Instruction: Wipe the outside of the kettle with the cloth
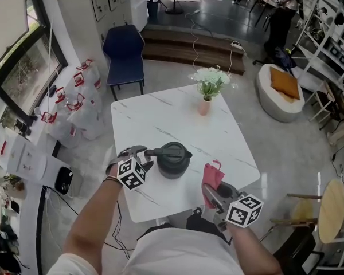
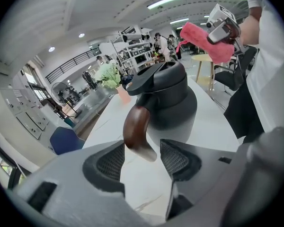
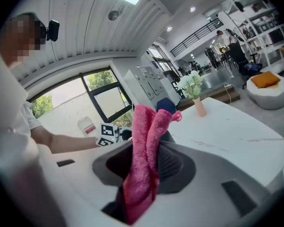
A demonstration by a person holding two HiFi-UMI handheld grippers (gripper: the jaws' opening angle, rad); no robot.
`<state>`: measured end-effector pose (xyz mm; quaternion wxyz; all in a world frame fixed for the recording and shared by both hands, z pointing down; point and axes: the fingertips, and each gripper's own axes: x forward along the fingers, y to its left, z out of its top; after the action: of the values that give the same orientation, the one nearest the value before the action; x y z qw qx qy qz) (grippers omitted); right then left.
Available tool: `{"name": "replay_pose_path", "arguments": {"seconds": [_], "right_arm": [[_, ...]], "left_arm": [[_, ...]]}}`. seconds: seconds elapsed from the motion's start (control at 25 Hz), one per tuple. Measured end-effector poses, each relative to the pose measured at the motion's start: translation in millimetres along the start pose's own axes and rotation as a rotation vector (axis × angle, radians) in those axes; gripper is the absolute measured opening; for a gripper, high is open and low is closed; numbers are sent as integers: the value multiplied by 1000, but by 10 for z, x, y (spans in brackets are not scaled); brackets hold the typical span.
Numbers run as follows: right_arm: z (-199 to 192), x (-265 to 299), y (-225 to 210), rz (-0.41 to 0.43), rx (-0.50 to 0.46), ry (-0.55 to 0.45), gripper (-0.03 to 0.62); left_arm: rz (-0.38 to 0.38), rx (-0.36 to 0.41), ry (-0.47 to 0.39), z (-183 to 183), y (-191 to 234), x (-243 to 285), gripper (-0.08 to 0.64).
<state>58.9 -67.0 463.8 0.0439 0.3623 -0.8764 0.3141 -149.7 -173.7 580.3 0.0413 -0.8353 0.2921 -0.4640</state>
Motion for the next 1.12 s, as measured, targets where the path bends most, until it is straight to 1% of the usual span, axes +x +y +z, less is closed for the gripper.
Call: {"name": "replay_pose_path", "arguments": {"seconds": [0.08, 0.12, 0.2, 0.28, 0.4, 0.52, 0.56, 0.64, 0.72, 0.76, 0.8, 0.84, 1.0, 1.04, 1.12], "right_arm": [[9, -15, 55, 17, -35, 10, 126], [16, -7, 79, 26, -58, 17, 126], [15, 15, 127, 44, -111, 31, 124], [-13, 27, 156, 59, -163, 51, 123], [-3, 42, 126, 80, -237, 92, 120], [59, 12, 89, 97, -305, 119, 118], [78, -4, 78, 102, -327, 121, 117], [103, -28, 62, 110, -365, 118, 115], [93, -58, 56, 119, -374, 113, 115], [78, -75, 52, 125, -370, 112, 115], [61, -86, 48, 132, -366, 113, 115], [49, -88, 50, 140, -364, 112, 115], [17, -86, 99, 172, -369, 115, 115], [9, -99, 108, 176, -370, 117, 115], [-9, -133, 111, 181, -369, 121, 115]], "left_arm": [[31, -42, -14, -27, -5, -160, 241], [48, -80, -26, -46, -19, -251, 240], [76, -187, -58, -100, -121, -433, 226], [102, -313, -96, -141, -302, -594, 203], [156, -538, -202, -34, -512, -840, 125], [230, -789, -304, 95, -690, -1095, 13], [250, -862, -335, 133, -753, -1151, 2], [269, -987, -383, 219, -884, -1236, 2], [264, -1069, -396, 319, -1054, -1282, 2], [256, -1086, -392, 381, -1154, -1289, 2], [250, -1085, -387, 449, -1250, -1290, 2], [249, -1068, -380, 515, -1330, -1294, 2], [286, -938, -331, 676, -1487, -1354, 2], [291, -917, -326, 706, -1505, -1373, 2], [283, -902, -338, 782, -1538, -1395, 2]]}}
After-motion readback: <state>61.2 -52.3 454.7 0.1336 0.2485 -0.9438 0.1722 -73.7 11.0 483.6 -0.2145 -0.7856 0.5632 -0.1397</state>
